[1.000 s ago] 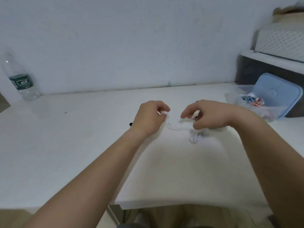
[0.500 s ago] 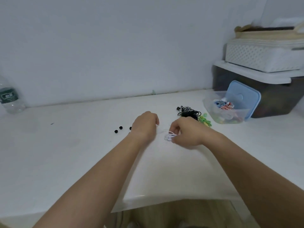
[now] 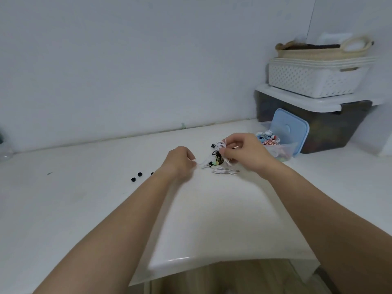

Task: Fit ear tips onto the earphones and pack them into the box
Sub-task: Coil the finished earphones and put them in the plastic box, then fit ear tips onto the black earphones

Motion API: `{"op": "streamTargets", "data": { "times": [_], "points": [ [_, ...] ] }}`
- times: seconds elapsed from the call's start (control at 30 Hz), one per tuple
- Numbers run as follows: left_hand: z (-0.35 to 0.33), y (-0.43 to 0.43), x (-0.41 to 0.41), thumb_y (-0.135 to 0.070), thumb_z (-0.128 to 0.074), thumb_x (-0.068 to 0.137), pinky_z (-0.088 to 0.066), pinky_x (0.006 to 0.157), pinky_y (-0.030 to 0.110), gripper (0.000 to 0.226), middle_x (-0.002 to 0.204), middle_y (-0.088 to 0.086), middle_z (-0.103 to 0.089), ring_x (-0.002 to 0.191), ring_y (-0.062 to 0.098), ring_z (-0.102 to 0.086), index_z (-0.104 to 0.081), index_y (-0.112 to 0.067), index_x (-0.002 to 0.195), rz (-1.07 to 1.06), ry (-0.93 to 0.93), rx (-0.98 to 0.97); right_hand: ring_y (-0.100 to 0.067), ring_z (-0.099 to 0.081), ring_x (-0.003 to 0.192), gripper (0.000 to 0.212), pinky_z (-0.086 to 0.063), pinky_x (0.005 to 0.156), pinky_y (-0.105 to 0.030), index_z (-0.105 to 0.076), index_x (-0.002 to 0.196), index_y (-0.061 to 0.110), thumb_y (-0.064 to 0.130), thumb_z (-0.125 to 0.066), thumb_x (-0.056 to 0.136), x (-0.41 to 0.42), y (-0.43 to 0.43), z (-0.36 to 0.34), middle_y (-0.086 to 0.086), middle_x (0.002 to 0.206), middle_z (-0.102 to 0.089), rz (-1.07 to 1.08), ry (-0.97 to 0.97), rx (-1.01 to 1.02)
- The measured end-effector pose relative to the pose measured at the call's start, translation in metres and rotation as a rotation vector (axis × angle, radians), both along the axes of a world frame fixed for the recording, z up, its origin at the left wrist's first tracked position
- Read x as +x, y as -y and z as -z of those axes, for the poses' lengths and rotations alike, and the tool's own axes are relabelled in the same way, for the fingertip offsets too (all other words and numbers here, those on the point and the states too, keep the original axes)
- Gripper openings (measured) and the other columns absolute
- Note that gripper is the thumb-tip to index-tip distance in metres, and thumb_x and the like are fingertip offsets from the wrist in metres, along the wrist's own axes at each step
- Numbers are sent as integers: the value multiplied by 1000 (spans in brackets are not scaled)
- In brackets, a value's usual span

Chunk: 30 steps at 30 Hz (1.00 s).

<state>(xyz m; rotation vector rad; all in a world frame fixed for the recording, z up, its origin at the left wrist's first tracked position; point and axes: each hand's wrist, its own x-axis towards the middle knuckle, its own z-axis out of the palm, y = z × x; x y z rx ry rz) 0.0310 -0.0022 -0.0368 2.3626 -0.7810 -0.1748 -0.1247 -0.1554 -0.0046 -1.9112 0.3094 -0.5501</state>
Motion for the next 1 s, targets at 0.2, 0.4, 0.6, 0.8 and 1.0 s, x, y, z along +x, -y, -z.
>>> {"op": "streamTargets", "data": {
  "times": [0.2,0.4,0.6,0.8,1.0],
  "points": [
    [-51,49,-35,-11,-75,88,-55,68,27,13,77,5,-64,62,16,-59,-66,-9,98,72,-354,-483,-10,-64,61,6,-57,60,-22,-70,92,12,11,-74,88,-18,35,-37,-3,77,-71,175,133,169],
    [-74,125,-61,-14,-78,85,-58,77,34,22,82,4,-68,67,16,-65,-69,-6,103,135,-375,-581,-14,-58,54,10,-53,56,-24,-72,89,9,15,-78,85,-21,95,-55,-2,65,-67,357,173,236],
    [-58,183,-49,-13,-80,80,-60,80,36,18,84,2,-71,75,18,-69,-65,-23,81,182,-199,-449,-14,-56,51,17,-52,55,-27,-75,88,5,20,-82,81,3,150,-56,-11,68,-68,462,-76,26],
    [-42,212,-29,-7,-80,78,-50,67,22,25,83,-4,-66,76,13,-65,-63,-25,76,246,-28,-245,-18,-55,57,25,-48,56,-37,-74,72,-2,22,-78,70,44,169,-44,-17,65,-68,471,-270,-361],
    [-33,214,-20,-13,-62,88,-56,76,34,16,96,-1,-70,84,20,-67,-67,-28,86,181,19,-223,-19,-46,46,37,-43,50,-32,-60,58,4,27,-80,79,54,174,-31,-4,51,-53,399,-410,-319]
  ]
}}
